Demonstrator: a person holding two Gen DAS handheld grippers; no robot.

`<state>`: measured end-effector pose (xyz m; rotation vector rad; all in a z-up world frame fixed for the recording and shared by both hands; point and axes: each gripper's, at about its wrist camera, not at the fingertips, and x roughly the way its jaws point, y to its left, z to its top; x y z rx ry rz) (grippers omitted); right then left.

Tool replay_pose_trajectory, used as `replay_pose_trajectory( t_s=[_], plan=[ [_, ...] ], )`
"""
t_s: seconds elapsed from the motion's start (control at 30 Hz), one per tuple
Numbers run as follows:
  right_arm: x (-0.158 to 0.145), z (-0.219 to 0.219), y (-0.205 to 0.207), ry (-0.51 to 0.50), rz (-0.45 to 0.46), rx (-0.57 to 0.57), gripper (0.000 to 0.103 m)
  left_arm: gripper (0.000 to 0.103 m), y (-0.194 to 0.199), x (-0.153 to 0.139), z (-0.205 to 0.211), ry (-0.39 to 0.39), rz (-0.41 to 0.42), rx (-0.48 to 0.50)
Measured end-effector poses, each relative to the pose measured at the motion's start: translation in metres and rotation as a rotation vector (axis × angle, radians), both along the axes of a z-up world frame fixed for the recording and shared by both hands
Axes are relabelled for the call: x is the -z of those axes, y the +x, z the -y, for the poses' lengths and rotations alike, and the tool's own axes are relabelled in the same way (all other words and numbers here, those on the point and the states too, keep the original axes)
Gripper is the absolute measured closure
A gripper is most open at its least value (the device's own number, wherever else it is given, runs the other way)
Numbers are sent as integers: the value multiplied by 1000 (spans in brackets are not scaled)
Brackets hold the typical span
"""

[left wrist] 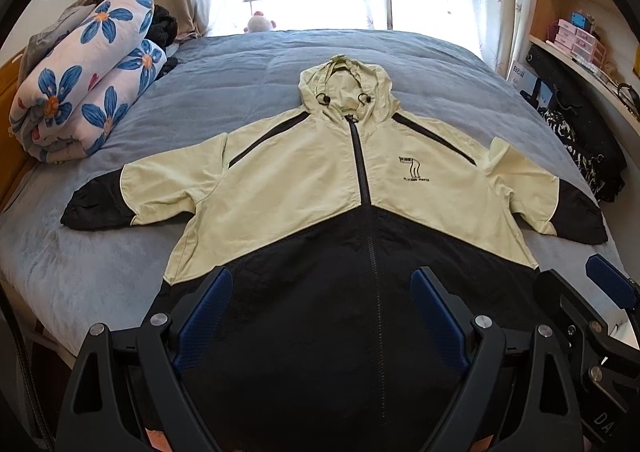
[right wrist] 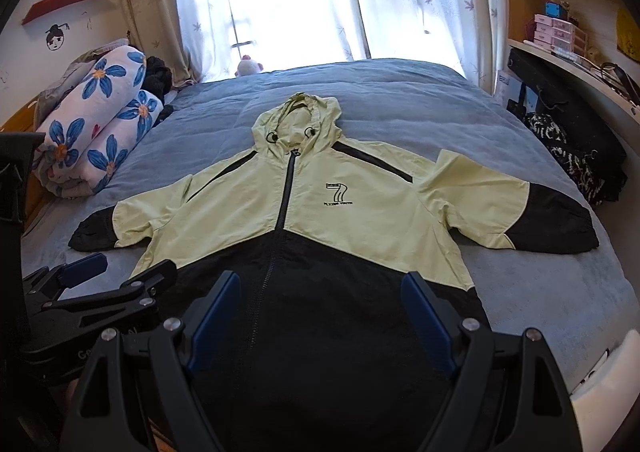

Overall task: Fold large clothes
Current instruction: 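Reach the right tool to the black sleeve cuff and close on it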

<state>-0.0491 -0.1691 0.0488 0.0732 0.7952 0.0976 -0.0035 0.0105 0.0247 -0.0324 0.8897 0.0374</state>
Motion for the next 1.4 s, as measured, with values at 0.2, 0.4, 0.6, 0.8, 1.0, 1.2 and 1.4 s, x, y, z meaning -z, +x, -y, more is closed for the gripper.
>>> replay_pose_trajectory(
  t_s=[0.2, 0.4, 0.6, 0.8, 1.0, 1.2, 1.4],
  plan=[
    [-11, 2, 1, -10, 12, -13, 20, 13, 3, -15, 5, 23, 35, 24],
    [-22, 9, 5, -6, 18, -9, 20, 13, 13, -27, 9, 20, 52, 50],
    [-38, 24, 14, -20, 35, 11, 20, 13, 30, -39, 10, 12, 72, 53],
    [-56, 43, 30, -41, 56, 21, 20, 13, 49, -50, 21, 39, 111, 67],
    [-79, 71, 45, -75, 107, 45, 20, 13, 75, -66, 32, -3, 152, 82],
    [-92, 122, 63, -77, 137, 135, 20, 13, 98, -89, 52, -38, 271, 85],
    [-79, 188, 84, -34, 72, 252, 20, 13, 126, -92, 92, -36, 283, 161]
  ],
)
